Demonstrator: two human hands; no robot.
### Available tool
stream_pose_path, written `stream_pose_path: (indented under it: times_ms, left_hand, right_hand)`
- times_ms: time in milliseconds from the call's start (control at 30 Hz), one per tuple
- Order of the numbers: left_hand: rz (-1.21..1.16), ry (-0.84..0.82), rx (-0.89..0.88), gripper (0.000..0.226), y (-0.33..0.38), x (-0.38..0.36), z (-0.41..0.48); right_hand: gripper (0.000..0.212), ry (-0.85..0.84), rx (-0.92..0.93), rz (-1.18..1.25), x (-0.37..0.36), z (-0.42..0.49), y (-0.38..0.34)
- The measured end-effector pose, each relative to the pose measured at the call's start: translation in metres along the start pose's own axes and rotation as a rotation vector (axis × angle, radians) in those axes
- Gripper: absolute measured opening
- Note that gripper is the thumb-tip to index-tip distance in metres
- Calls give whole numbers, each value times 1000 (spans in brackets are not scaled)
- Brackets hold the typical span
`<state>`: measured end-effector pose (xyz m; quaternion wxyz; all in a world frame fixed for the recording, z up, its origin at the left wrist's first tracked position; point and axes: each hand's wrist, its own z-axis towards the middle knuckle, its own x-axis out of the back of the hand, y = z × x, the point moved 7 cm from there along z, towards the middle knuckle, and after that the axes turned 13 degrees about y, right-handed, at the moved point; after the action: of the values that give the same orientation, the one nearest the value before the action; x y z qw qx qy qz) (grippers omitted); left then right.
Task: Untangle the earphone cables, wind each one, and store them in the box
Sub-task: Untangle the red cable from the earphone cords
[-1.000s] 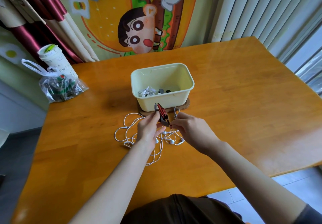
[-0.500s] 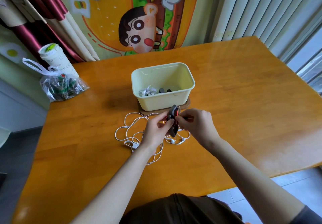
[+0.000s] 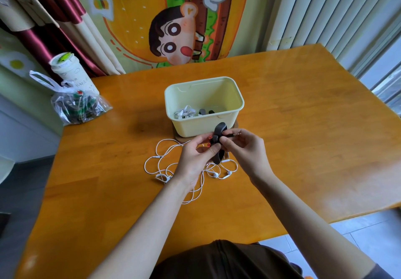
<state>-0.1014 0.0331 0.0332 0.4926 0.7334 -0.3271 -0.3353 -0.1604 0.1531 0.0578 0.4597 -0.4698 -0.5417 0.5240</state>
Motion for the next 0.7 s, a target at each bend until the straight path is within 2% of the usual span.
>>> stream_pose_path:
  times_ms: [100,267,367,467,567,700]
  left_hand:
    - [-9,-16,-7,35,2,-2,0]
    - [32,48,-61,42,6,0,1]
    - [88,58,-94,42,10,-2,1]
    - [107,74,-110,39,13,-3,0]
    - [107,108,-110,35,16,1,0]
    - [109,141,-67,35,12,7,2]
  right_hand:
    - [11,27,42,2,1,2,-2]
    - [20,99,112,-34,6,4,-7]
    - [35,83,249,-267,4,5,-8]
    - [45,66,508,-500,-3,2,-16]
    - [41,28,537,-519,-5,1,-19]
    - [17,12,507,-485,-1,1,-22]
